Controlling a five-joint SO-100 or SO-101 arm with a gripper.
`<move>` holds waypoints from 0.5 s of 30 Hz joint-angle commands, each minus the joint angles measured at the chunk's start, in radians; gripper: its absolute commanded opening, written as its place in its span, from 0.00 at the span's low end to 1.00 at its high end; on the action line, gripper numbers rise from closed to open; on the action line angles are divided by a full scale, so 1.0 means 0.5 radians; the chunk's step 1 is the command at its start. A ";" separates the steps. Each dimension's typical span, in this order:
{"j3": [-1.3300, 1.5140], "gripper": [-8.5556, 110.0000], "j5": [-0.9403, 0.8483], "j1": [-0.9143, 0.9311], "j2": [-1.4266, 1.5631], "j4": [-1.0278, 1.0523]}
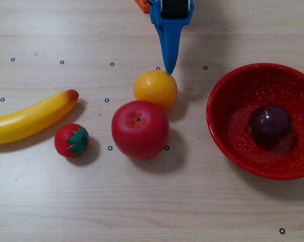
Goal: Put plum in the red bowl.
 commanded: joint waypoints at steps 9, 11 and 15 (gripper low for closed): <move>0.123 0.07 -0.147 0.006 0.331 0.414; 0.123 0.07 -0.206 0.006 0.331 0.537; 0.123 0.07 -0.282 0.006 0.331 0.666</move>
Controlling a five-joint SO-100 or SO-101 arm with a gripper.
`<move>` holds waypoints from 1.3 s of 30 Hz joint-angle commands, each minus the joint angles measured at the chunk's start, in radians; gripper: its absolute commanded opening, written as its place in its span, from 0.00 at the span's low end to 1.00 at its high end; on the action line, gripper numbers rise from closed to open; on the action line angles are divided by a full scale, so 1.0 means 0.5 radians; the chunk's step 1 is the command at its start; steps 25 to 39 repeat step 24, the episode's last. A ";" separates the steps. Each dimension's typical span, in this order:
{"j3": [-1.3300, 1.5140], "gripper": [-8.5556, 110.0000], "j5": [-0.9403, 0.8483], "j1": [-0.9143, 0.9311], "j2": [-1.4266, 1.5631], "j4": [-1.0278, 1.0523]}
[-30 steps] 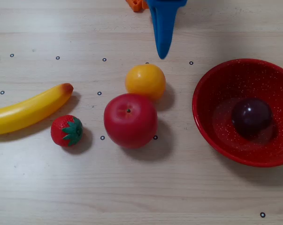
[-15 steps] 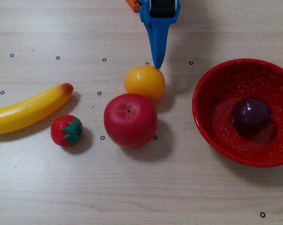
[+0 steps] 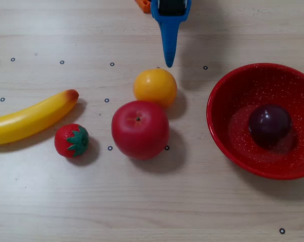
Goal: Put plum in the red bowl.
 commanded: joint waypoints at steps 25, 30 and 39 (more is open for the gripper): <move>0.006 0.08 -0.089 0.009 0.028 0.000; 0.006 0.08 -0.089 0.009 0.028 0.000; 0.006 0.08 -0.089 0.009 0.028 0.000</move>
